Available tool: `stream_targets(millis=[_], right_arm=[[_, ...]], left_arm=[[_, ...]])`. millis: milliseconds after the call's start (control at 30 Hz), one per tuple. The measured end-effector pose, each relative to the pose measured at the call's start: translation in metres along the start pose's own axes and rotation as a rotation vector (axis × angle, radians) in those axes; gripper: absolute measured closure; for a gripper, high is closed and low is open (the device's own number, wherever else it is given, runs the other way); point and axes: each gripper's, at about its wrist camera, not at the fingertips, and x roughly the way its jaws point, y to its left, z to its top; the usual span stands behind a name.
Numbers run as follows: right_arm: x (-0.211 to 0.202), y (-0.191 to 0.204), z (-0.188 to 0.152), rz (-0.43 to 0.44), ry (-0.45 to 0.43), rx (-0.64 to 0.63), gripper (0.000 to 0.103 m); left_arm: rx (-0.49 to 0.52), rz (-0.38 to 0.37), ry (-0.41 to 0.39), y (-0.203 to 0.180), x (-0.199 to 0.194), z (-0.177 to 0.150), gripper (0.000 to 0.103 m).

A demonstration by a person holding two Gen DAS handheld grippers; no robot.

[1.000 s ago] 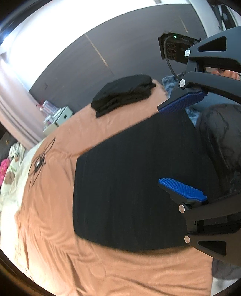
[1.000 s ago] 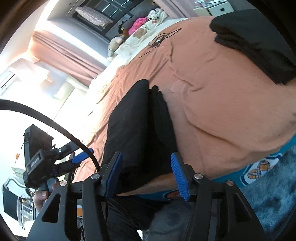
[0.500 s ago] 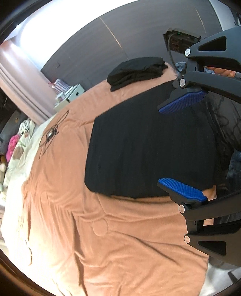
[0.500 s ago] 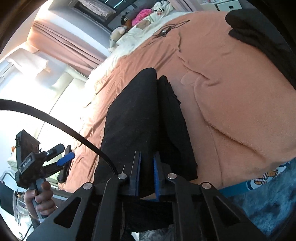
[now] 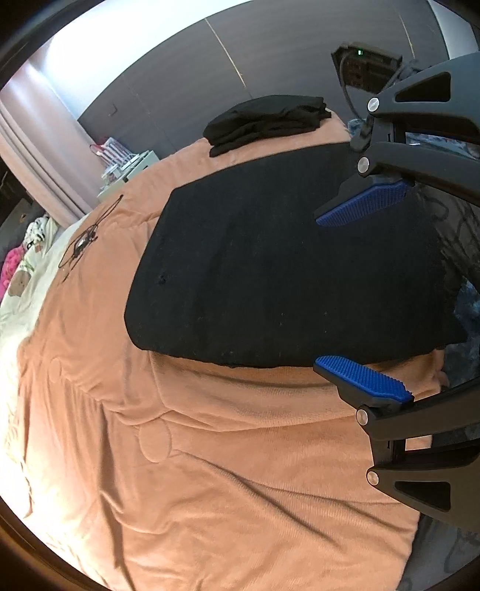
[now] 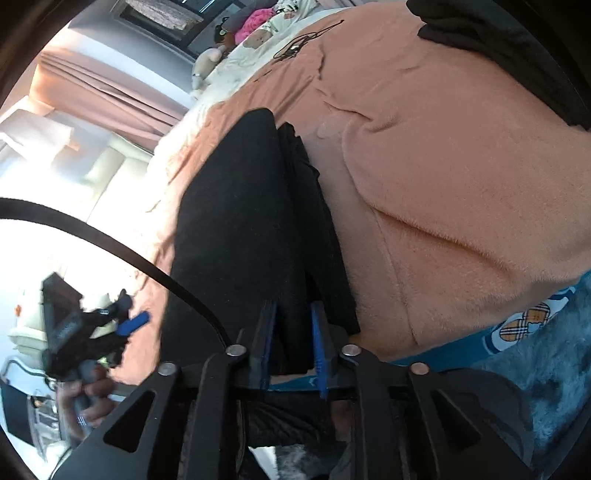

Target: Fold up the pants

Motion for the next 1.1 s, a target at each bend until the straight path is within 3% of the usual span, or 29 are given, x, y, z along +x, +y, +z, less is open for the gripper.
stream_targets(millis=[100, 300, 533, 733, 867, 1100], right_arm=[[-0.005, 0.002, 0.009, -0.015, -0.035, -0.042, 0.067], [0.01, 0.018, 0.035, 0.008, -0.028, -0.162, 0.067], [0.062, 0.03, 0.081, 0.002, 0.079, -0.261, 0.067], [0.101, 0.018, 0.1, 0.051, 0.195, -0.218, 0.065], [0.112, 0.004, 0.108, 0.081, 0.22, -0.175, 0.044], [0.144, -0.013, 0.126, 0.223, 0.273, -0.124, 0.043]], left_arm=[[-0.019, -0.013, 0.009, 0.004, 0.009, 0.0, 0.028], [-0.049, -0.025, 0.017, 0.01, 0.022, 0.003, 0.028], [-0.096, -0.015, 0.012, 0.021, 0.032, 0.011, 0.028], [-0.116, -0.033, 0.035, 0.026, 0.04, 0.014, 0.028], [-0.126, -0.044, 0.04, 0.028, 0.048, 0.014, 0.028], [-0.144, -0.102, 0.026, 0.036, 0.056, 0.02, 0.029]])
